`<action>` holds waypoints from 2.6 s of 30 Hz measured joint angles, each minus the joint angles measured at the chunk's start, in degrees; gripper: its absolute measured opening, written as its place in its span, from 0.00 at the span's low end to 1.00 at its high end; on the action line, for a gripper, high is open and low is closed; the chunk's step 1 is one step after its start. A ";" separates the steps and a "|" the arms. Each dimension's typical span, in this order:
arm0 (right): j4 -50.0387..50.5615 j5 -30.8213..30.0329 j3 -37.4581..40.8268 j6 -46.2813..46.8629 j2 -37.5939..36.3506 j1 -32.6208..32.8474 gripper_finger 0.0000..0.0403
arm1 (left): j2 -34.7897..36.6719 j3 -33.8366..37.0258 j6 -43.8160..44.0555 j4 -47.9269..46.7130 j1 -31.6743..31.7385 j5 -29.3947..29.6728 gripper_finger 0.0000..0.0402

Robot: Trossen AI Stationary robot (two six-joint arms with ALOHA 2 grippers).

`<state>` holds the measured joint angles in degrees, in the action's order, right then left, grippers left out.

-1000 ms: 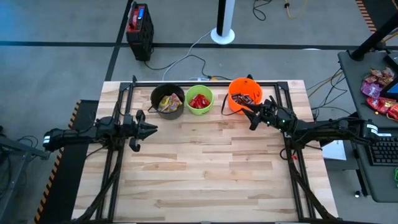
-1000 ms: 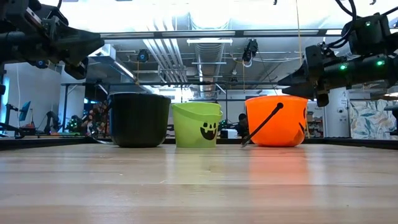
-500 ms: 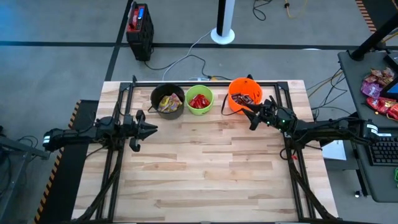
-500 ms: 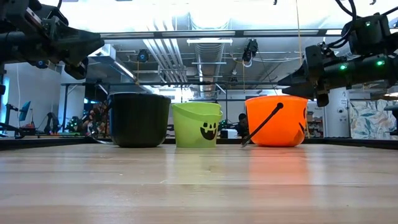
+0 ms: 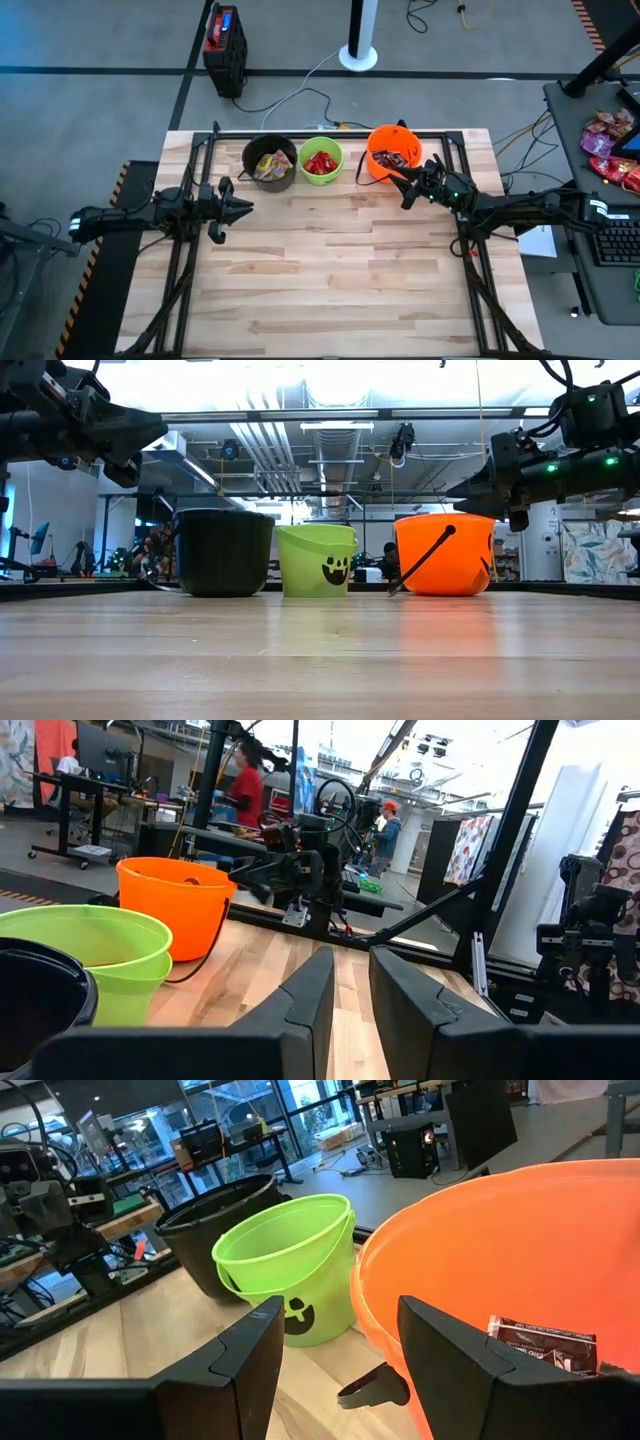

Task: Sort candy by brand, put in halloween buckets
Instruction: Return to Home Position

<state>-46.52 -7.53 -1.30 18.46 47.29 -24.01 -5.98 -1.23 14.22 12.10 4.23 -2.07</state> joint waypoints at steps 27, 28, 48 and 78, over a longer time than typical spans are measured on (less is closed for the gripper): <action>0.01 0.00 0.00 0.00 0.00 0.00 0.47 | 0.00 -0.02 0.00 0.00 0.00 -0.02 0.13; 0.02 0.00 0.00 0.00 0.00 0.00 0.47 | 0.00 0.00 0.00 0.00 0.00 -0.02 0.13; 0.02 0.02 0.00 0.00 0.00 0.00 0.47 | 0.00 -0.02 0.00 0.00 0.00 0.00 0.13; 15.27 0.21 0.01 0.00 -27.02 16.88 0.47 | -0.04 -0.02 0.01 0.02 0.00 -0.02 0.13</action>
<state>-31.24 -7.32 -1.29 18.46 20.27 -7.13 -6.02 -1.26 14.23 12.12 4.23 -2.09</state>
